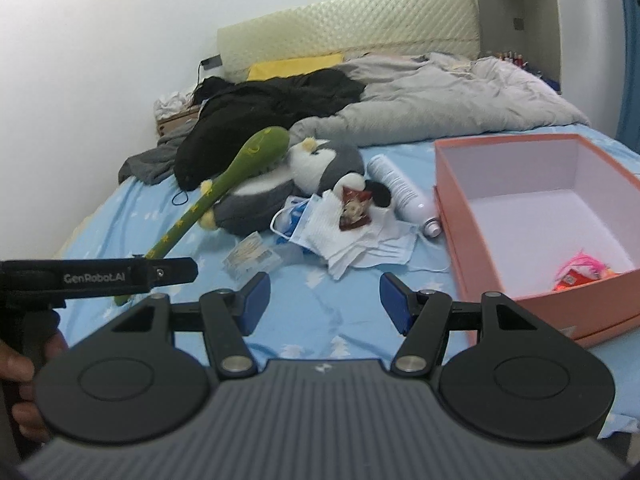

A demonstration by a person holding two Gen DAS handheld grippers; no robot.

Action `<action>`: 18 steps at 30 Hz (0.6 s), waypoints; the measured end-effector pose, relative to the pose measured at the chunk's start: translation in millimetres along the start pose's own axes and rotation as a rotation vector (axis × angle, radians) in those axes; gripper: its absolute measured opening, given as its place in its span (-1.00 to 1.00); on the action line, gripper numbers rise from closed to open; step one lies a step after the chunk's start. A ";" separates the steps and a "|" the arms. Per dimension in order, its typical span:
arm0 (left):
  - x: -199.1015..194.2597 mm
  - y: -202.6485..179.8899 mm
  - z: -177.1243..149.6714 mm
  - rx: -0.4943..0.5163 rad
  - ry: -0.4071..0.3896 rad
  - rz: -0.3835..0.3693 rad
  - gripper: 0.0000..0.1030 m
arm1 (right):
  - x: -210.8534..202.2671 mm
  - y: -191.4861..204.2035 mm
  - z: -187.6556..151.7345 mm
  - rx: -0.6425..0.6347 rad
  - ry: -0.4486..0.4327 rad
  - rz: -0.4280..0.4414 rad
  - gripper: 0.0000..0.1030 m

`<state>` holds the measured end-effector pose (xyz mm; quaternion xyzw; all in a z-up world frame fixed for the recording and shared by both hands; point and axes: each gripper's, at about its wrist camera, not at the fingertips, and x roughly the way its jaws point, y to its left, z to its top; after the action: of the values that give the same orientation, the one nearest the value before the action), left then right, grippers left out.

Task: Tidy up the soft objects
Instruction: 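Move both tools back toward the tissues and clear sachet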

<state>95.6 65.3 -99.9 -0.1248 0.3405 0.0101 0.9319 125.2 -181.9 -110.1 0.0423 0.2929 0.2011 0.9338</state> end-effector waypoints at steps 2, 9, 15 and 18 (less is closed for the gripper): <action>10.0 8.0 0.8 -0.004 0.003 0.016 0.32 | 10.4 1.1 0.0 -0.004 0.004 -0.004 0.23; 60.3 36.8 1.0 -0.017 0.053 0.075 0.37 | 47.7 -6.1 -6.8 -0.012 0.016 -0.008 0.23; 96.0 58.8 -8.2 -0.060 0.045 0.096 0.37 | 84.3 -17.9 -8.5 -0.015 0.071 -0.003 0.23; 113.2 64.4 -10.8 -0.090 0.049 0.090 0.37 | 103.9 -21.0 -3.7 -0.034 0.088 -0.009 0.23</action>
<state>169.0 117.6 -194.5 -0.1512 0.3677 0.0640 0.9153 208.1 -159.6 -172.4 0.0163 0.3306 0.2032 0.9215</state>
